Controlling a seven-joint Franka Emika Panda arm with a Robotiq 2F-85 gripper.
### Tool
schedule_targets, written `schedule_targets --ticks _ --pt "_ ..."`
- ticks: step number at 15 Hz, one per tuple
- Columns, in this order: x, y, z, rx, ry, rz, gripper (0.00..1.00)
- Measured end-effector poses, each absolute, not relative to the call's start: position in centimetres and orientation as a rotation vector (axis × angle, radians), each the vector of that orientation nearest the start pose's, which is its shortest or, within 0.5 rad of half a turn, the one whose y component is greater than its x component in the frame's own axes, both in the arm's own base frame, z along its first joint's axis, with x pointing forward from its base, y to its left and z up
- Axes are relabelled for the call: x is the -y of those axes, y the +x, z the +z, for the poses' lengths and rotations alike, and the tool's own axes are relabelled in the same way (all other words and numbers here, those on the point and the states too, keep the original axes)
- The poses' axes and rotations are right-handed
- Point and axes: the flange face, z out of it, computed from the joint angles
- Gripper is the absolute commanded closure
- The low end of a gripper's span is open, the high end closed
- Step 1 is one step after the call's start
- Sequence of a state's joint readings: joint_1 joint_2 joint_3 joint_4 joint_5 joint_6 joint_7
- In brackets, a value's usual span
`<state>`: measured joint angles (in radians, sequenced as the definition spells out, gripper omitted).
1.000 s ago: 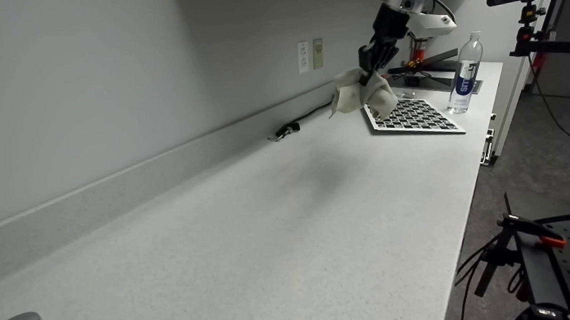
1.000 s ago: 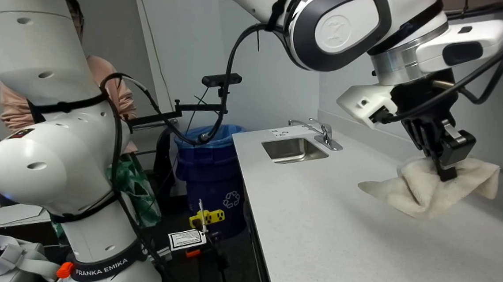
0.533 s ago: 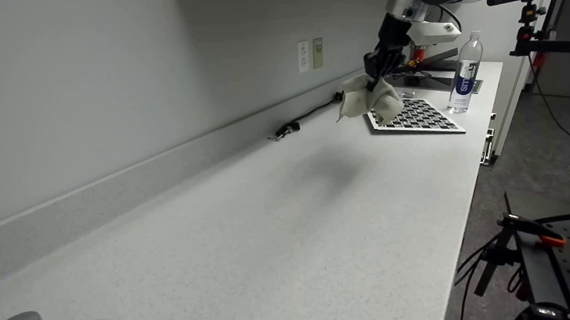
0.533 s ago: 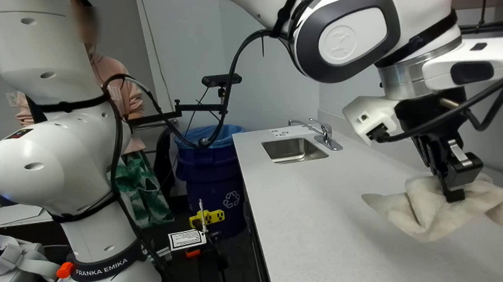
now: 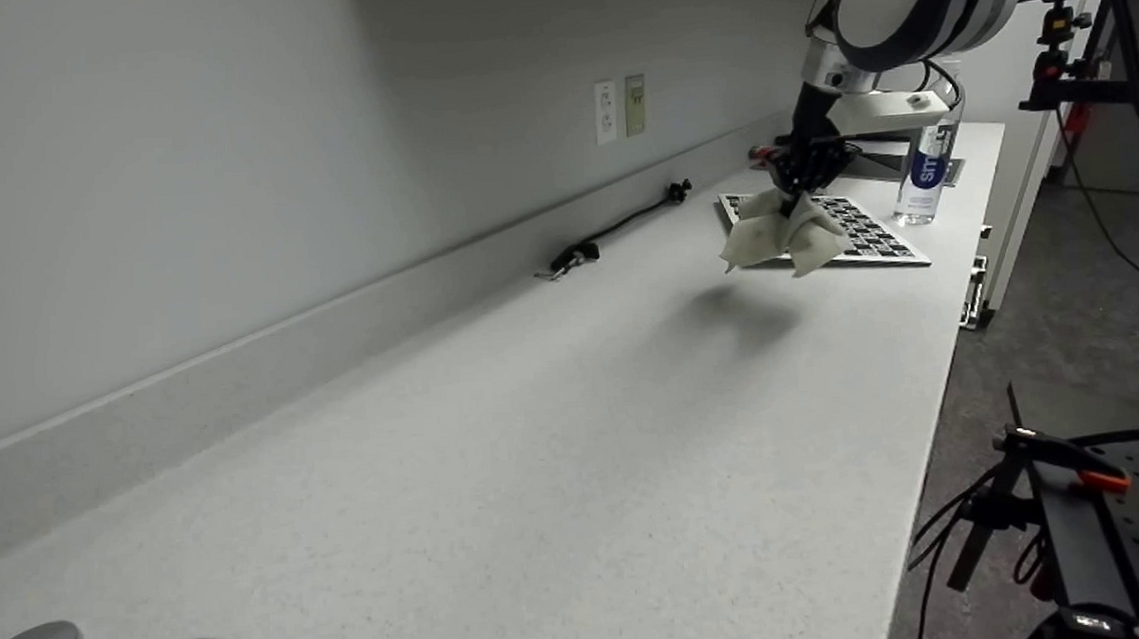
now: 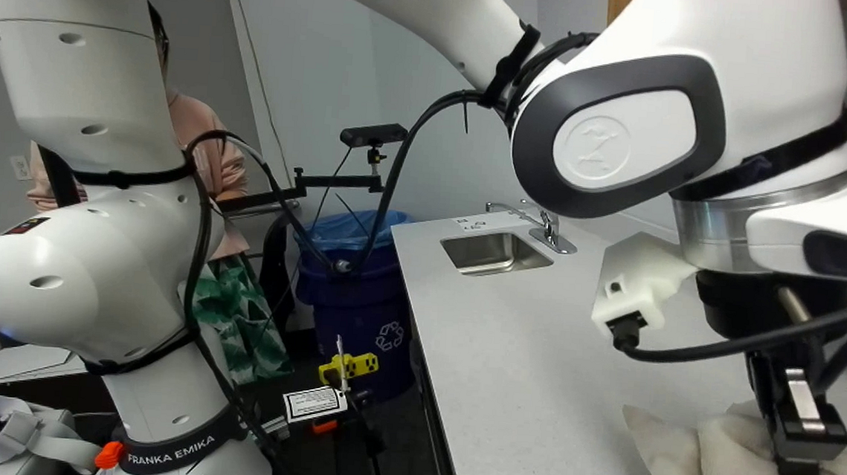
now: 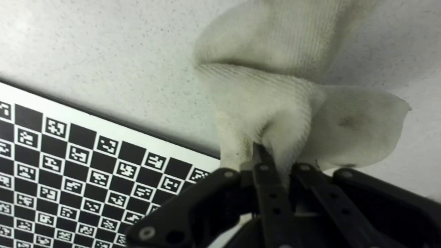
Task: Wipe the counter top using the cloth
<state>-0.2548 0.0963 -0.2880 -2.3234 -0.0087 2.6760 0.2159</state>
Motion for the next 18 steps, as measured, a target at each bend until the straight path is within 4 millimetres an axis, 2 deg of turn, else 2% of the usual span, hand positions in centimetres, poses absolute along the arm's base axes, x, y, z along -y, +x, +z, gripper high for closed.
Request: schedule_targets --ticks 3,7,11,15,18 --pt "28.8 45.1 30.6 -1.280 -2.931 -0.337 0.98" --pt "29.0 42.9 27.8 -1.396 -2.884 -0.234 0.98" --pt "29.7 40.3 25.9 -1.532 -2.817 -0.157 0.98" --pt "32.3 36.9 25.5 -1.742 -2.727 -0.126 0.98" --pt "34.5 34.8 26.7 -1.840 -2.711 -0.154 0.98"
